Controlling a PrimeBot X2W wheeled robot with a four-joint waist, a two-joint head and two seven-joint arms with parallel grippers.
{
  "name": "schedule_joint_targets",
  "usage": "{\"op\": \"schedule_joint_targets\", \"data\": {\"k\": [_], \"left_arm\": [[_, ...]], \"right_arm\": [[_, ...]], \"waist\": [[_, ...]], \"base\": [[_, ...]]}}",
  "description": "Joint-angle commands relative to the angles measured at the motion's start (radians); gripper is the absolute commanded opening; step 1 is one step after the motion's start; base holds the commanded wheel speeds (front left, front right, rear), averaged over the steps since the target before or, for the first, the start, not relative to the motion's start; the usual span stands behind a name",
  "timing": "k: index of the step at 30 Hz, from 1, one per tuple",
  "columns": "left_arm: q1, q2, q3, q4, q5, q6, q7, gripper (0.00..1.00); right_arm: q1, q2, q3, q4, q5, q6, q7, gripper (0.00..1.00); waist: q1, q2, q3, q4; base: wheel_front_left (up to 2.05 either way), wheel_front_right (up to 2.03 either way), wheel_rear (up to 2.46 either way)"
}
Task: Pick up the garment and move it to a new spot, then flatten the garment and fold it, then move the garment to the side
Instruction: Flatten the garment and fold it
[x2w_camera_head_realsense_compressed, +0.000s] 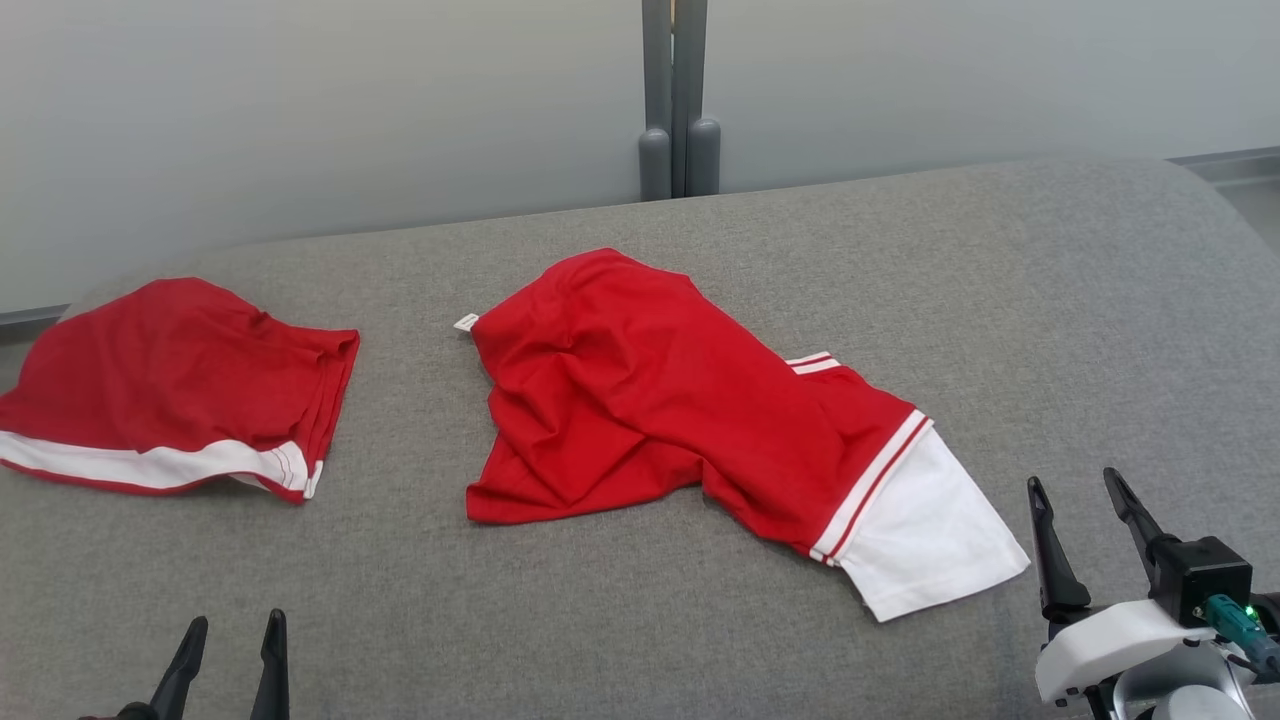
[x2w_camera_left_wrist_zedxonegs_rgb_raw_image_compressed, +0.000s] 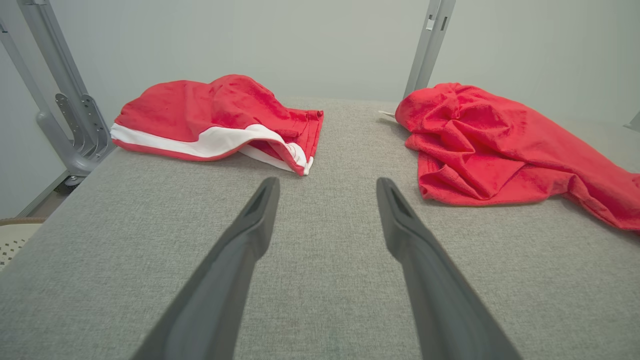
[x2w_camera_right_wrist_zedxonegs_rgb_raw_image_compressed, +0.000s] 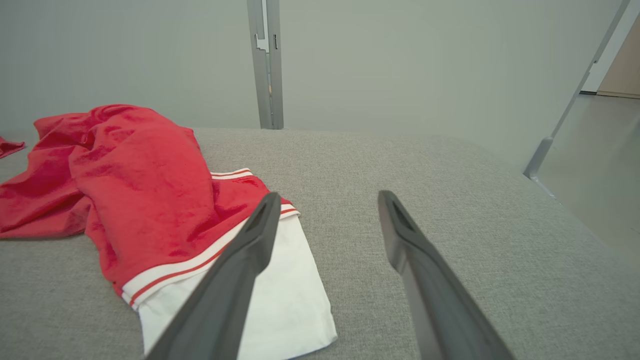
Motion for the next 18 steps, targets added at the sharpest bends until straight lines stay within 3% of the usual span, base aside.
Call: {"op": "schedule_joint_targets", "data": {"k": [1,13,18], "left_arm": [[-0.005,0.0,0.005,0.004,0.01,-0.004,-0.003,1.0],[-0.036,-0.01,-0.022,0.015,0.018,-0.011,-0.002,1.0],[-0.132,0.009,-0.104,-0.017,-0.003,-0.012,0.104,1.0]], "right_arm": [[-0.001,0.0,0.0,0.0,-0.001,0.0,-0.003,1.0],[-0.016,-0.002,-0.009,0.037,-0.018,0.0,-0.003,1.0],[-0.099,-0.034,-0.028,0.067,-0.03,0.0,0.135,1.0]], "waist": [[0.0,0.0,0.001,0.0],[0.0,0.0,0.018,-0.005],[0.0,0.0,0.072,-0.01]], "base": [[0.0,0.0,0.0],[0.0,0.0,0.0],[0.0,0.0,0.0]]}}
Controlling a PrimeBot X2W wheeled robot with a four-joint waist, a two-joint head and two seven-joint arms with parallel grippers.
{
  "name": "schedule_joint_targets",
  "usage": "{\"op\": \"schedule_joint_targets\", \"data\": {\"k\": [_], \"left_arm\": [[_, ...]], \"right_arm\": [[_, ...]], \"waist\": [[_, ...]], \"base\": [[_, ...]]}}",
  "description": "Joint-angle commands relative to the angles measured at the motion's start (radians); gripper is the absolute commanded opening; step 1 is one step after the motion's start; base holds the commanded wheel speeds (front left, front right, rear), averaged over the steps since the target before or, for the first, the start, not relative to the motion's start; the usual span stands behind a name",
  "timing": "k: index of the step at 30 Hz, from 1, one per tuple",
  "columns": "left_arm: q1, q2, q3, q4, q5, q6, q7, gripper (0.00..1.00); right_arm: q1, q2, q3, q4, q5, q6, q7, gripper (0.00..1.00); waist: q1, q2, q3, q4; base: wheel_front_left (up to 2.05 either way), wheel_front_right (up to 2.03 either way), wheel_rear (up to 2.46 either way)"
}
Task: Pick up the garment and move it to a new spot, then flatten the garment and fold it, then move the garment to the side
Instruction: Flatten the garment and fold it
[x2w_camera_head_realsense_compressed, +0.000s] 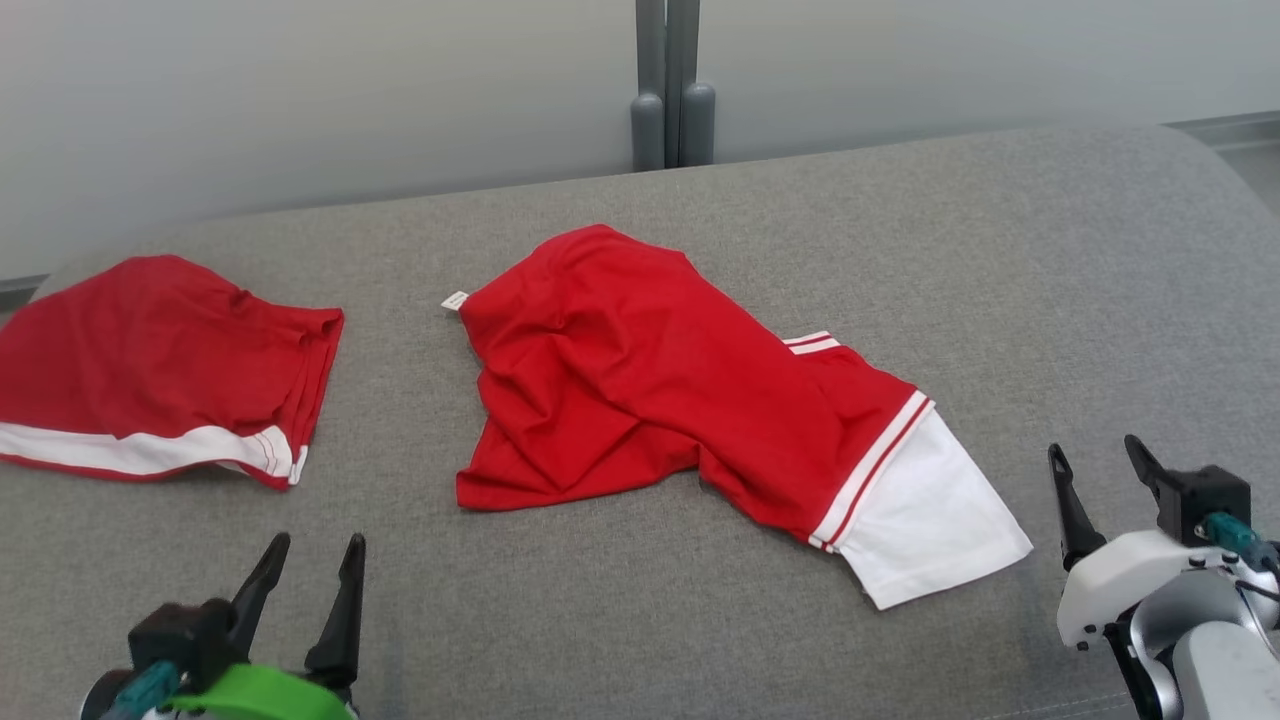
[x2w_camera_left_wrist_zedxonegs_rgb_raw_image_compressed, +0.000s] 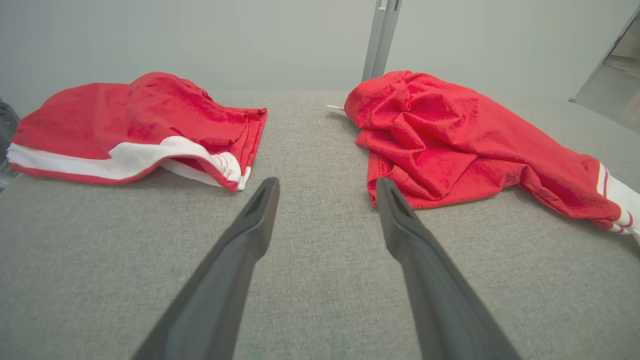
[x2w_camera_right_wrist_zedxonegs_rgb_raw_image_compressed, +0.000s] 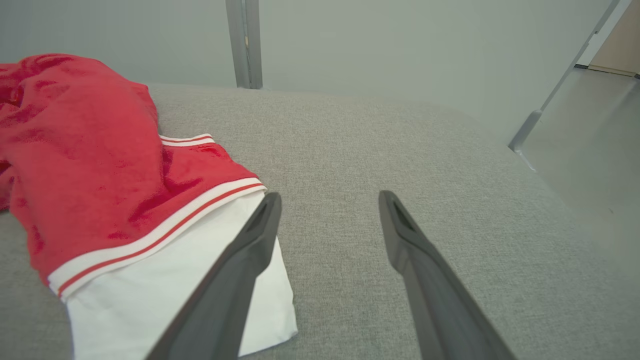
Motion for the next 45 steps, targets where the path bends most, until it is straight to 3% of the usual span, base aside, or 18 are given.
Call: {"op": "schedule_joint_targets", "data": {"k": [1,2,4,11,33,34,35,36,37,38,39,40,41,45], "left_arm": [[-0.067,0.004,-0.025,-0.018,-0.018,-0.002,0.063,1.0],[-0.067,0.004,-0.025,-0.018,-0.018,-0.002,0.063,1.0],[-0.143,0.001,-0.068,-0.013,-0.027,-0.002,0.173,1.0],[-0.265,-0.015,-0.13,0.03,-0.031,-0.001,0.294,1.0],[-0.46,-0.017,-0.27,0.292,-0.109,-0.003,0.327,1.0],[-0.463,-0.014,-0.284,0.294,-0.116,-0.003,0.33,0.91],[-0.465,-0.012,-0.295,0.297,-0.12,-0.003,0.332,0.6],[-0.466,-0.01,-0.309,0.299,-0.129,-0.003,0.335,0.4],[-0.465,-0.01,-0.327,0.297,-0.138,-0.004,0.339,0.13],[-0.464,-0.008,-0.343,0.293,-0.149,-0.004,0.345,0.0],[-0.464,-0.003,-0.36,0.286,-0.16,-0.004,0.351,0.0],[-0.465,0.003,-0.37,0.279,-0.173,-0.004,0.352,0.0],[-0.466,0.009,-0.381,0.273,-0.184,-0.004,0.352,0.0],[-0.457,0.029,-0.397,0.228,-0.239,-0.004,0.344,0.0]], "right_arm": [[-0.042,-0.017,0.003,-0.001,0.005,0.0,0.091,1.0],[-0.042,-0.017,0.003,-0.001,0.005,0.0,0.091,1.0],[-0.079,-0.05,0.035,0.01,0.021,0.0,0.227,1.0],[-0.112,-0.07,0.102,0.037,0.08,0.0,0.353,1.0],[-0.164,-0.046,0.241,0.183,0.175,0.0,0.376,1.0],[-0.164,-0.046,0.245,0.188,0.18,0.0,0.377,1.0],[-0.163,-0.046,0.249,0.192,0.183,0.0,0.378,1.0],[-0.161,-0.045,0.256,0.197,0.189,0.001,0.384,1.0],[-0.159,-0.045,0.262,0.201,0.194,0.001,0.388,1.0],[-0.158,-0.046,0.268,0.203,0.201,0.002,0.392,0.87],[-0.158,-0.047,0.276,0.206,0.209,0.002,0.396,0.5],[-0.158,-0.049,0.284,0.205,0.218,0.002,0.397,0.33],[-0.157,-0.049,0.293,0.203,0.234,0.003,0.395,0.0],[-0.152,-0.063,0.378,0.163,0.333,0.006,0.41,0.0]], "waist": [[0.0,0.0,0.052,-0.003],[0.0,0.0,0.052,-0.003],[0.0,0.0,0.095,-0.005],[0.0,0.0,0.17,-0.009],[0.0,0.0,0.254,-0.04],[0.0,0.0,0.255,-0.041],[0.0,0.0,0.256,-0.043],[0.0,0.0,0.256,-0.044],[0.0,0.0,0.257,-0.046],[0.0,0.0,0.257,-0.047],[0.0,0.0,0.258,-0.048],[0.0,0.0,0.259,-0.048],[0.0,0.0,0.26,-0.049],[0.0,0.0,0.26,-0.051]], "base": [[0.0,0.0,0.0],[0.0,0.0,0.0],[0.0,0.0,0.0],[0.0,0.0,0.0],[0.0,0.0,0.0],[0.0,0.0,0.0],[0.0,0.0,0.0],[0.0,0.0,0.0],[0.0,0.0,0.0],[0.0,0.0,0.0],[0.0,0.0,0.0],[0.0,0.0,0.0],[0.0,0.0,0.0],[0.0,0.0,0.0]]}}
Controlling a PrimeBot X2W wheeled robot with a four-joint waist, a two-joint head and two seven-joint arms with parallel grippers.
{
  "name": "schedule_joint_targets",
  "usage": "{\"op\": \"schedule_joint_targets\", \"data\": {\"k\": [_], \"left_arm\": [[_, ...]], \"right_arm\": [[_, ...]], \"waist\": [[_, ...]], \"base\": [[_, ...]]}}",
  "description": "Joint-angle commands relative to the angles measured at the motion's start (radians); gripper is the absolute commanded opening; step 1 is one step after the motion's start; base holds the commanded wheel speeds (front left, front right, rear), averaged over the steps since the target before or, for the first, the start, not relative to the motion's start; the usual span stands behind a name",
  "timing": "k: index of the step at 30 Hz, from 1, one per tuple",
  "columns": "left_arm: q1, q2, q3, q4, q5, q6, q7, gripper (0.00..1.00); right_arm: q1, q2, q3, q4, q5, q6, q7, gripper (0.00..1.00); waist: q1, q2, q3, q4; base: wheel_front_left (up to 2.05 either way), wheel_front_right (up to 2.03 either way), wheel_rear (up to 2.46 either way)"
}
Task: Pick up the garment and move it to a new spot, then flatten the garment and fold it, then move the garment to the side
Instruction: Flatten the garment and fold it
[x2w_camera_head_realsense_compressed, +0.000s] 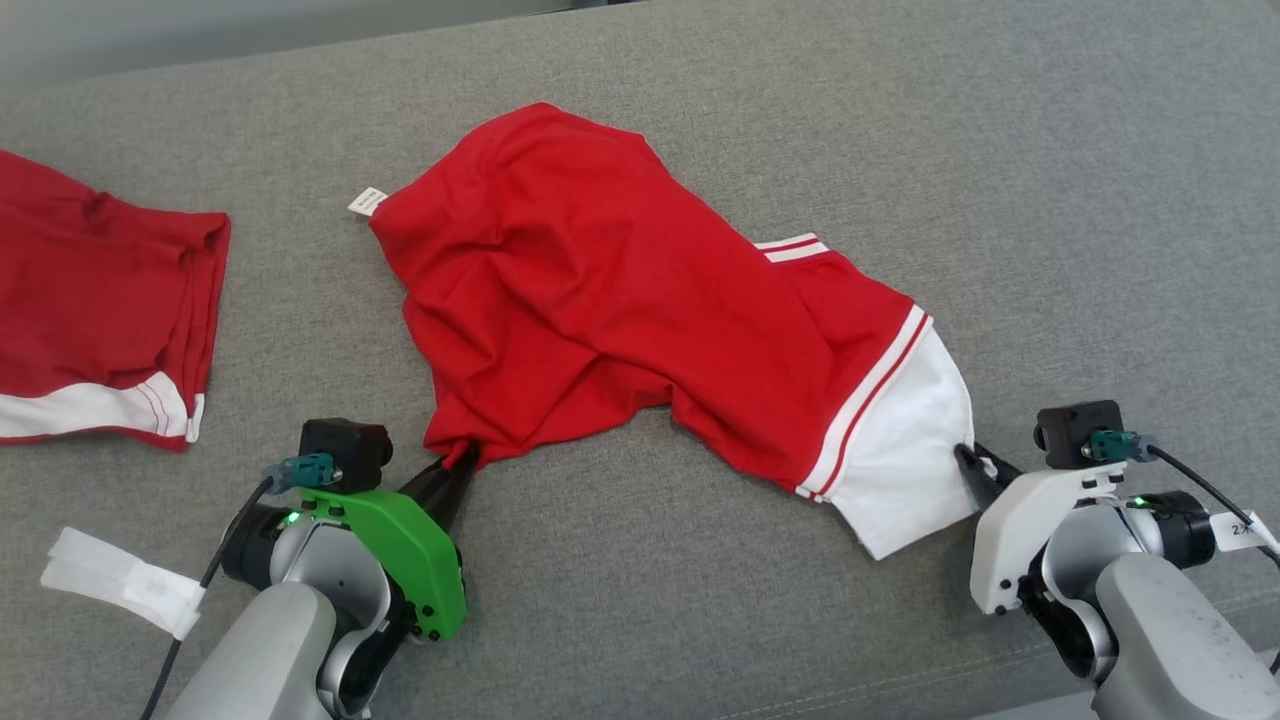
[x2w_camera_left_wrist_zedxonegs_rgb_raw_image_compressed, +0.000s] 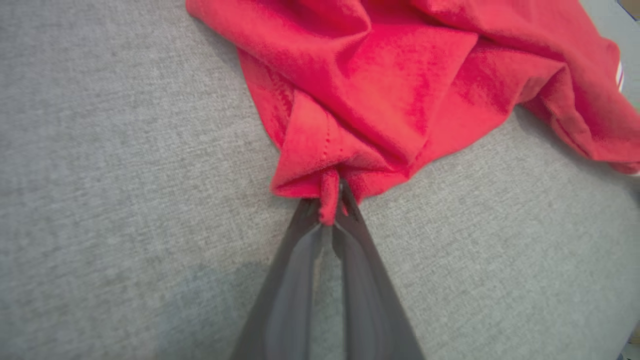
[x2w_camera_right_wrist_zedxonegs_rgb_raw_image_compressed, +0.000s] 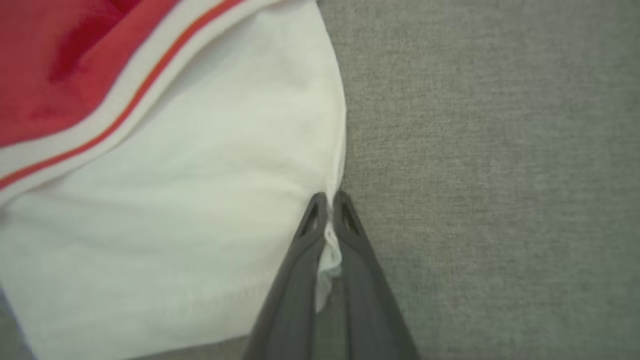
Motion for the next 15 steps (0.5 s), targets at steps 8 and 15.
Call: {"op": "schedule_joint_targets", "data": {"k": [8,15], "left_arm": [[0.067,0.074,0.055,-0.195,-0.115,0.001,0.02,0.0],[0.189,0.171,0.192,-0.573,-0.304,0.029,0.084,0.0]], "right_arm": [[0.038,-0.058,0.096,-0.131,0.242,0.01,0.005,0.0],[0.038,-0.118,-0.032,-0.404,0.538,0.007,-0.09,0.0]], "waist": [[0.0,0.0,-0.006,0.0],[0.0,0.0,-0.027,0.003]], "base": [[0.0,0.0,0.0],[0.0,0.0,0.0]]}}
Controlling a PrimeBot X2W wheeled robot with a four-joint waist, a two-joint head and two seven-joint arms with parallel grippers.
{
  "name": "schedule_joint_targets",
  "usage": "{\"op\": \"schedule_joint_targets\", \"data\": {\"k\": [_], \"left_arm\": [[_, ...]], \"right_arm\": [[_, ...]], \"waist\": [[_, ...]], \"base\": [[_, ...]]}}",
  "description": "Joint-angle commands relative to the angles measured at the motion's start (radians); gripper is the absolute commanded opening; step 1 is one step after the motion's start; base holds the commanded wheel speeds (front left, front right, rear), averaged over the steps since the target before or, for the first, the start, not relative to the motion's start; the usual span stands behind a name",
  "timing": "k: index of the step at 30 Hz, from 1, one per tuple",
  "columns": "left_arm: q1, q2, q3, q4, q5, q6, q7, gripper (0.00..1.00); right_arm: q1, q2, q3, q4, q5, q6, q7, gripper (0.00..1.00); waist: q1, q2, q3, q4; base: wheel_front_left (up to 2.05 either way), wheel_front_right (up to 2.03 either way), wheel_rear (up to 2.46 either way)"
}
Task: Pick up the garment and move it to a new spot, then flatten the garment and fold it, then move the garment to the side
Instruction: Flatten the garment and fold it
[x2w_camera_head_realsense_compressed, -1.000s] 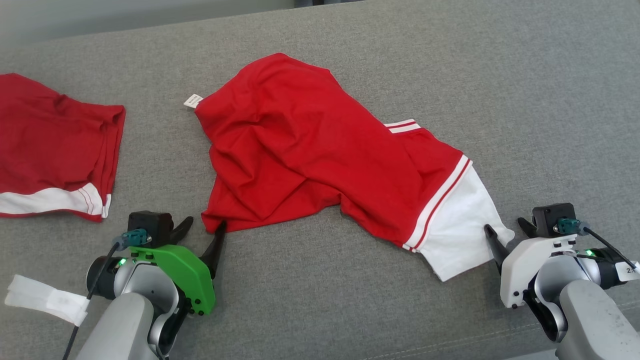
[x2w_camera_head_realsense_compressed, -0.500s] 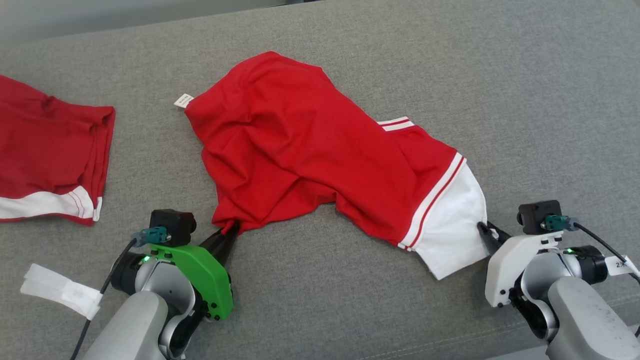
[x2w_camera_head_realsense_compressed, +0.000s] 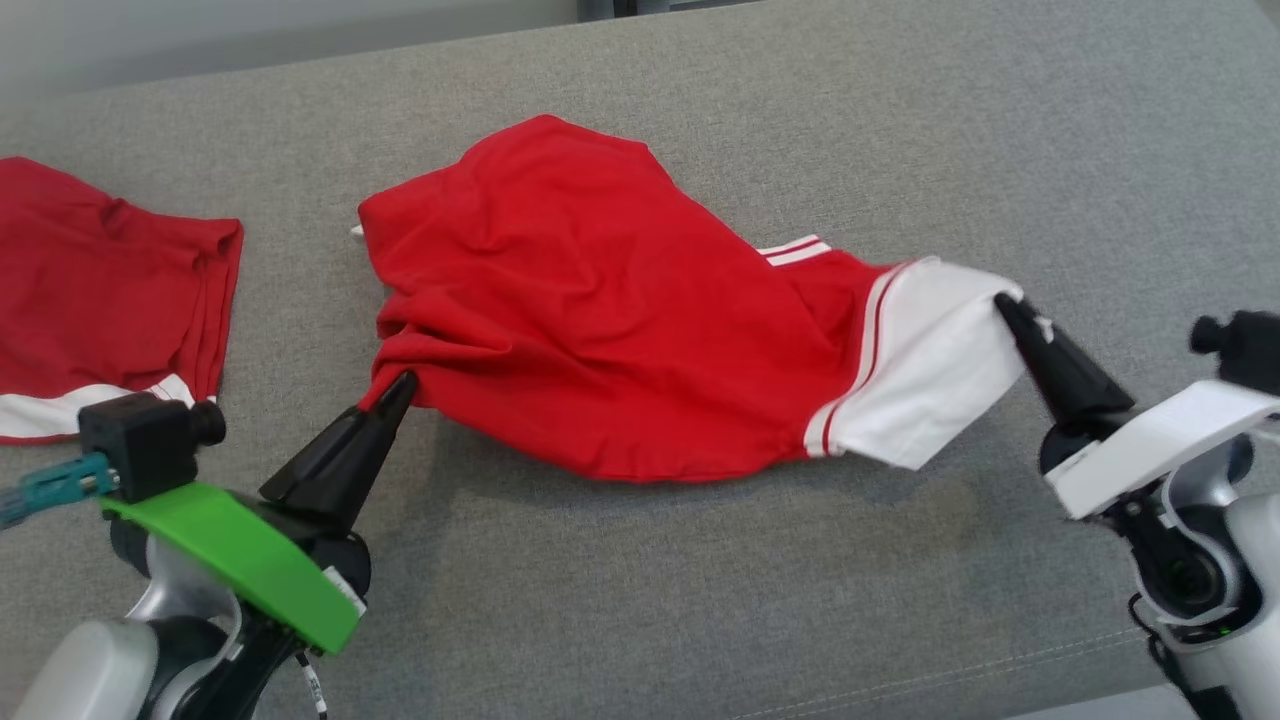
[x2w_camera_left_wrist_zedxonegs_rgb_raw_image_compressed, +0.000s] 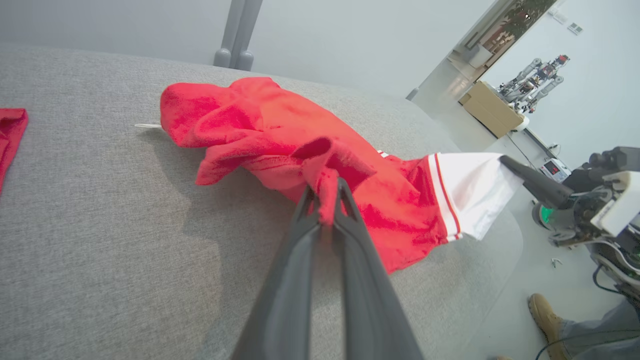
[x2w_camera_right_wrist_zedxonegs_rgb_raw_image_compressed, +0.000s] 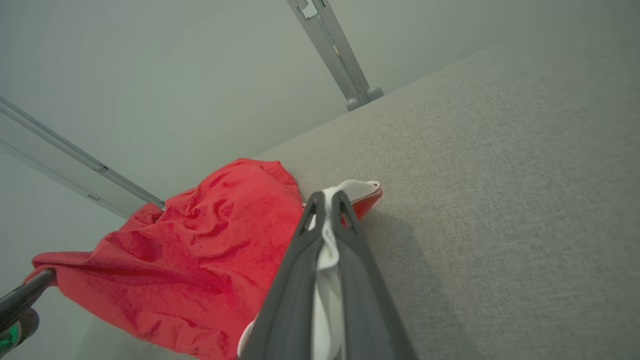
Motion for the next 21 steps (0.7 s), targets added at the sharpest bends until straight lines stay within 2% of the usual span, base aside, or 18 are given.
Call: {"op": "schedule_joint_targets", "data": {"k": [1,4,11,16,21], "left_arm": [[0.025,0.015,0.018,-0.04,-0.029,0.007,0.01,0.0],[0.075,0.051,0.084,-0.223,-0.11,0.031,0.036,0.0],[0.119,0.1,0.212,-0.551,-0.232,0.096,0.069,0.0],[0.064,0.114,0.297,-0.691,-0.34,0.169,0.107,0.0],[-0.061,0.158,0.339,-0.684,-0.392,0.251,0.171,0.0]], "right_arm": [[0.006,-0.017,-0.022,-0.035,0.039,0.0,-0.013,0.0],[0.018,-0.058,-0.097,-0.193,0.177,0.0,-0.038,0.0],[0.033,-0.137,-0.287,-0.503,0.399,0.0,-0.087,0.0],[0.01,-0.153,-0.402,-0.608,0.518,0.0,-0.08,0.0],[-0.036,-0.159,-0.413,-0.611,0.539,0.0,-0.038,0.0]], "waist": [[-0.0001,-0.0001,-0.007,0.0],[-0.0001,-0.0001,-0.018,-0.001],[-0.0001,-0.0001,-0.034,-0.013],[-0.0001,-0.0001,-0.025,-0.028],[-0.0001,-0.0001,0.049,-0.029]], "base": [[0.0,0.0,0.0],[0.0,0.0,0.0],[0.0,0.0,0.0],[0.0,0.0,0.0],[0.0,0.0,0.0]]}}
